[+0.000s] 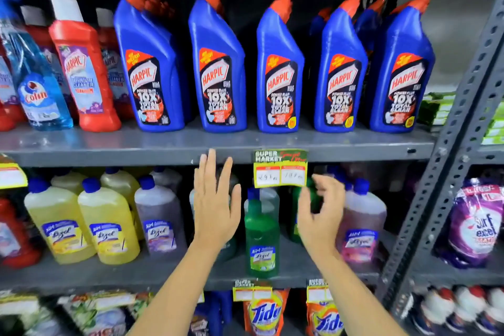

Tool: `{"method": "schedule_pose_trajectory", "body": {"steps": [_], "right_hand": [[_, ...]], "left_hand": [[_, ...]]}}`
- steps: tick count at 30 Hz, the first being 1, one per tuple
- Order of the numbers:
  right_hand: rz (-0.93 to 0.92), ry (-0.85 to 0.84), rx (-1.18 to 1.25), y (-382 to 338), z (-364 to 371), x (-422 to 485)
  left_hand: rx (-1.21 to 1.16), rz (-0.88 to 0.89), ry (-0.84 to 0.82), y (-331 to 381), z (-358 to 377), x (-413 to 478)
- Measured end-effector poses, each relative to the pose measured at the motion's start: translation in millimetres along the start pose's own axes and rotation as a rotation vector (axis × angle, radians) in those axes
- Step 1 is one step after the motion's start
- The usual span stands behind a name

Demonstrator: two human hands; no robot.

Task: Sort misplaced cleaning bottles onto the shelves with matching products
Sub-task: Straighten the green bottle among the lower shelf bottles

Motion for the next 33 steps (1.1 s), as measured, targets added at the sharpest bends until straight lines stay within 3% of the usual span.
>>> {"method": "schedule_pose_trajectory", "body": {"steps": [4,8,14,20,33], "right_hand": [[0.370,-0.353,-0.126,41.6,31.9,-69.3],[0.689,-0.557,-0.146,74.0,53.9,-117.2],[0.790,-0.535,-0.278,82.2,69.8,-149.0],[0.792,-0.507,-0.333,83.8,68.5,-148.7],[0.799,-0.375,-0.370,148.9,-5.1,-89.8]], "left_hand": [[0.047,-0.041,-0.219,-18.4,27.3,-80.5],[0.028,-0.065,-0.576,-29.0,62.4,-162.0],[0.102,-0.172,-0.943,-48.4,99.1,-233.1],[0.135,-0.163,-0.962,-52.6,107.4,-243.8],[0.093,-0.133,-0.969,-57.6,106.6,-246.7]]}}
Point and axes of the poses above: each hand's wrist, its own x-axis towards the middle knuckle, its own z-axis out of the palm, y = z × x, the point moved 5 cm from there along x, towards the middle knuckle, and after that the axes turned 6 degrees about z, right-handed, at the moved point
